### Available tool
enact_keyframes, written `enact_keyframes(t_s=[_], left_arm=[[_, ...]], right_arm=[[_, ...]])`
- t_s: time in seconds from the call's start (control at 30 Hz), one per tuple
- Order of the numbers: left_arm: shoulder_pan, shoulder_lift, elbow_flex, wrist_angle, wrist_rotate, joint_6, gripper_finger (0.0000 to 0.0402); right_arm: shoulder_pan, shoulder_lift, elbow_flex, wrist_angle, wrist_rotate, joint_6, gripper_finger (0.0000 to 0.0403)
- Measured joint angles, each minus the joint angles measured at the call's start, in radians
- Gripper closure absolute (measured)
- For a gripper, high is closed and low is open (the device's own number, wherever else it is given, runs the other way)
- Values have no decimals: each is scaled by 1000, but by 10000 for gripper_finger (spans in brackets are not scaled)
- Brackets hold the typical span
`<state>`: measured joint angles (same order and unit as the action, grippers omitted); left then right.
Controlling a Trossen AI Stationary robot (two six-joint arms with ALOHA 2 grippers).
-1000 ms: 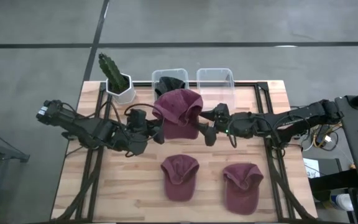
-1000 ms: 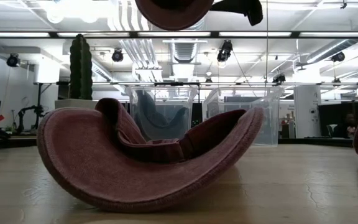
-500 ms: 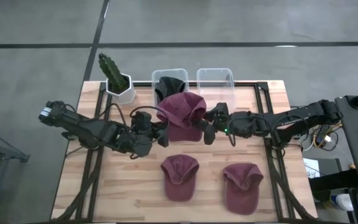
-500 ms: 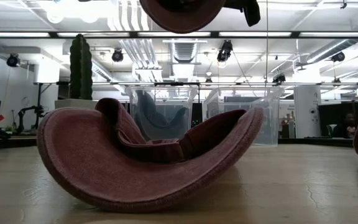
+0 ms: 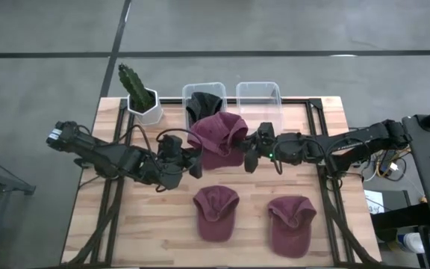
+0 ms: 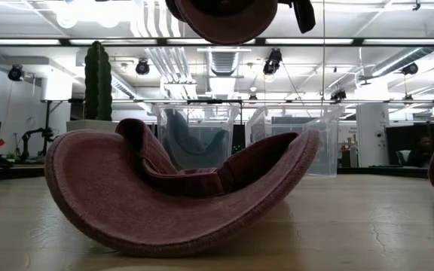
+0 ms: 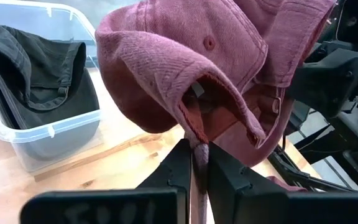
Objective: Pick & Place hat
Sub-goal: Put the left red cap into the right transparent bin
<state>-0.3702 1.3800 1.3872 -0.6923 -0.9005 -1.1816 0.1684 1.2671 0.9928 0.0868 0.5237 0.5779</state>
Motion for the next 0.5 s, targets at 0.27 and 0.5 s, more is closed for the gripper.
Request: enact_keyframes(t_s=[0.27, 0.5], left_arm=[[0, 0, 0, -2, -1, 0, 365], [0, 0, 0, -2, -1, 0, 364]], right_arm=[[1, -1, 0, 0, 0, -1, 391], [1, -2, 0, 0, -1, -1, 391]])
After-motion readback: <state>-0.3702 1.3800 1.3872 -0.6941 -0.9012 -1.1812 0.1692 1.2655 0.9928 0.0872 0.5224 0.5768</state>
